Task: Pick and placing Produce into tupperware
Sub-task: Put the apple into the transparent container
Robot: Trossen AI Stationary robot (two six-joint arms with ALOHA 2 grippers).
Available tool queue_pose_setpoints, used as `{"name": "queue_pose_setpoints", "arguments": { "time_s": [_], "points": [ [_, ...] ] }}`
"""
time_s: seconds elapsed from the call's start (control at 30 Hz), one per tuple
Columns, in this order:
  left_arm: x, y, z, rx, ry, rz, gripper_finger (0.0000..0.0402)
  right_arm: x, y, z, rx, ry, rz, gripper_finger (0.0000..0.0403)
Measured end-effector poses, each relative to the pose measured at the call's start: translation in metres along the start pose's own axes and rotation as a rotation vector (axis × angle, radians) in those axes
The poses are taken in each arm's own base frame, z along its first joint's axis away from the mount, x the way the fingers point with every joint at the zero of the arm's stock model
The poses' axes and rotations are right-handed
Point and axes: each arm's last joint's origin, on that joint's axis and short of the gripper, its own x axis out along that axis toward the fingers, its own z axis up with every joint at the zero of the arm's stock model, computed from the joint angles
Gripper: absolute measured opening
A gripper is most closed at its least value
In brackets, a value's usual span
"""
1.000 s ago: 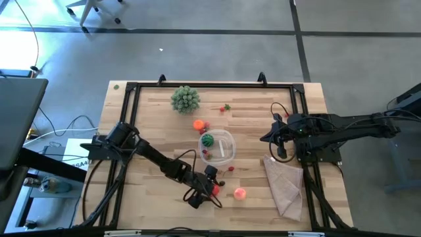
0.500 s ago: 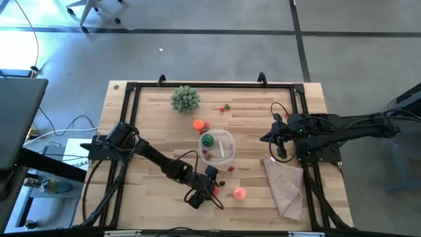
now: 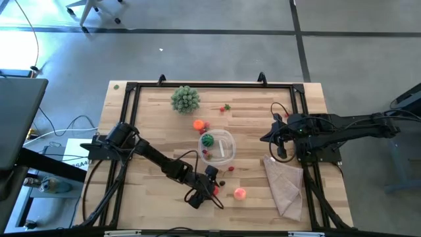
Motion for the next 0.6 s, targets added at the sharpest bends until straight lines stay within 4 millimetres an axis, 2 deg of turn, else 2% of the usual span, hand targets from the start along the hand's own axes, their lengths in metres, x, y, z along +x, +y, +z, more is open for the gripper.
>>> {"name": "queue_pose_setpoints", "arguments": {
  "time_s": [0.23, 0.47, 0.6],
  "points": [
    [-0.0001, 0.0, 0.0001, 0.0, 0.0, 0.0, 0.0262, 0.0, 0.0, 0.0, 0.0, 0.0, 0.0, 0.0],
    [-0.0001, 0.0, -0.0001, -0.001, 0.001, 0.0, 0.0278, 0.0001, 0.0, 0.0, 0.0, 0.0, 0.0, 0.0],
    [-0.0001, 0.0, 0.0, -0.001, 0.001, 0.0, 0.0274, 0.0, 0.0, 0.0, 0.0, 0.0, 0.0, 0.0]
  ]
}}
